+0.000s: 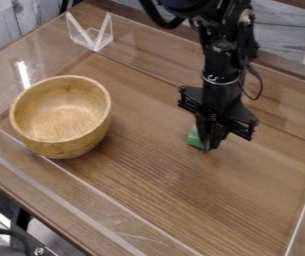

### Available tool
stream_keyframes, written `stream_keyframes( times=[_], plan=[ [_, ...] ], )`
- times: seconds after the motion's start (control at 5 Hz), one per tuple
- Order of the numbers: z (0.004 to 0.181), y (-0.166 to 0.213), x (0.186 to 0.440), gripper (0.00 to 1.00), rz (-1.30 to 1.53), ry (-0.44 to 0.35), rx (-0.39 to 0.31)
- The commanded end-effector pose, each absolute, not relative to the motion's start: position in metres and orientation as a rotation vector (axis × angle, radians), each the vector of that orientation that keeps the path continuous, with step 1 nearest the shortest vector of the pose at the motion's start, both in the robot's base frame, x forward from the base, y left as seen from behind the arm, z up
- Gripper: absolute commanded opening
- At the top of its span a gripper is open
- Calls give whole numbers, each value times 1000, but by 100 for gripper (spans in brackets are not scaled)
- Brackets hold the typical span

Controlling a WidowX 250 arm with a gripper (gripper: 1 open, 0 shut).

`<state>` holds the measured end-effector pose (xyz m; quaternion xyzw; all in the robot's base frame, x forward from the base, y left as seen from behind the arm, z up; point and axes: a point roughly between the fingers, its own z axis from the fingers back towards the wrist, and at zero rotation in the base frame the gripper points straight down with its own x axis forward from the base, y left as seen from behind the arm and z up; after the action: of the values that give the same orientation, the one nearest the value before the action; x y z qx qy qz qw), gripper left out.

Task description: Put the green block in the brown bowl

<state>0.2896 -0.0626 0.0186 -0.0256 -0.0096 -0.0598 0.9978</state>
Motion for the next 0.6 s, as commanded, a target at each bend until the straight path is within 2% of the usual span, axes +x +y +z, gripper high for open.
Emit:
stream_keyframes(
  times=[0.0, 0.4],
  plan=[
    [23, -61, 286, 0, -119, -6, -65],
    [31, -57, 272, 0, -88, 69, -89]
  ],
)
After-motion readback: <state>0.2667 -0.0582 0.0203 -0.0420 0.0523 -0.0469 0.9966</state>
